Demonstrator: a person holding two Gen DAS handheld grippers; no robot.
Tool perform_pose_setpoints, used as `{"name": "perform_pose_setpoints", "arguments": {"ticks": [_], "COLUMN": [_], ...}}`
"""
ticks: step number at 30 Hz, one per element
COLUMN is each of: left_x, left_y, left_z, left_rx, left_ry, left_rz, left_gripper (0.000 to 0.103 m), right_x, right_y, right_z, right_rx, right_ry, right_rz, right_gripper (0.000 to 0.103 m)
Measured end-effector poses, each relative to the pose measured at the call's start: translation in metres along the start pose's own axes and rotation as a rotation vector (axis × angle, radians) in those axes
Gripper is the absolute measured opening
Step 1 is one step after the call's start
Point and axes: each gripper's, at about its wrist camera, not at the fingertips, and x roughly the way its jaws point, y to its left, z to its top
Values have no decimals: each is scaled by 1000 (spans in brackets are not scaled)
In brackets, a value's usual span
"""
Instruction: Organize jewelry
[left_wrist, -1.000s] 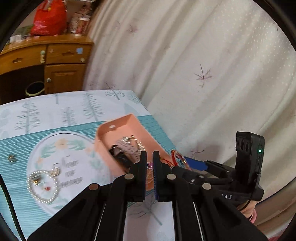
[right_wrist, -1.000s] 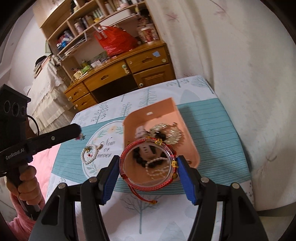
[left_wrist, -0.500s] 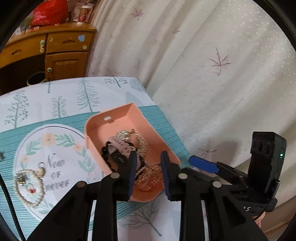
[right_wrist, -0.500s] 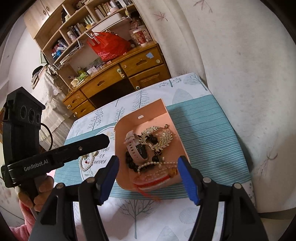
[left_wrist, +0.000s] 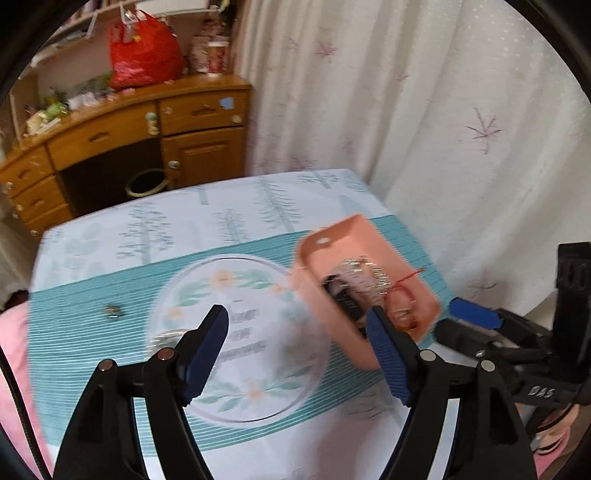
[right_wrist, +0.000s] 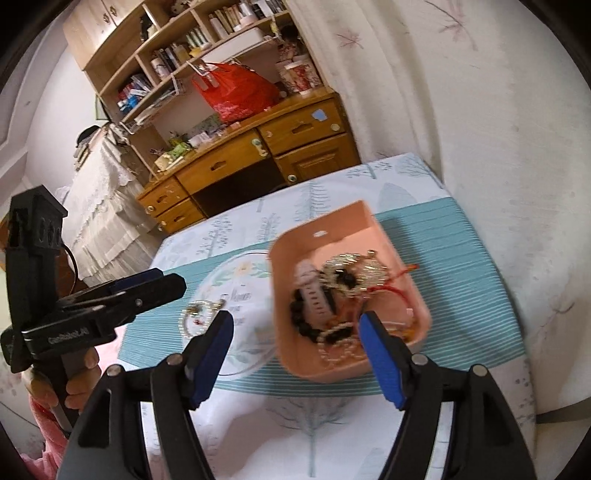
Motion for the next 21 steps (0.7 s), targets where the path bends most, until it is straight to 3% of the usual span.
{"name": "perform_pose_setpoints", "arguments": {"ticks": [10, 15, 21], "left_x": [-31, -27, -12], "left_y": [62, 102, 158], "left_z": [-17, -20, -13], "left_rx": [-62, -147, -285], "left_ry": [7, 15, 32], "left_rz": [151, 255, 290], "left_gripper": [82, 84, 84], "right_x": [27, 56, 106], "right_y": [56, 96, 135], "right_z": [-9, -20, -38], "right_rx": [-83, -210, -390], "right_ry": [-16, -1, 63], "right_rz": [70, 72, 46], "right_gripper": [71, 71, 71]}}
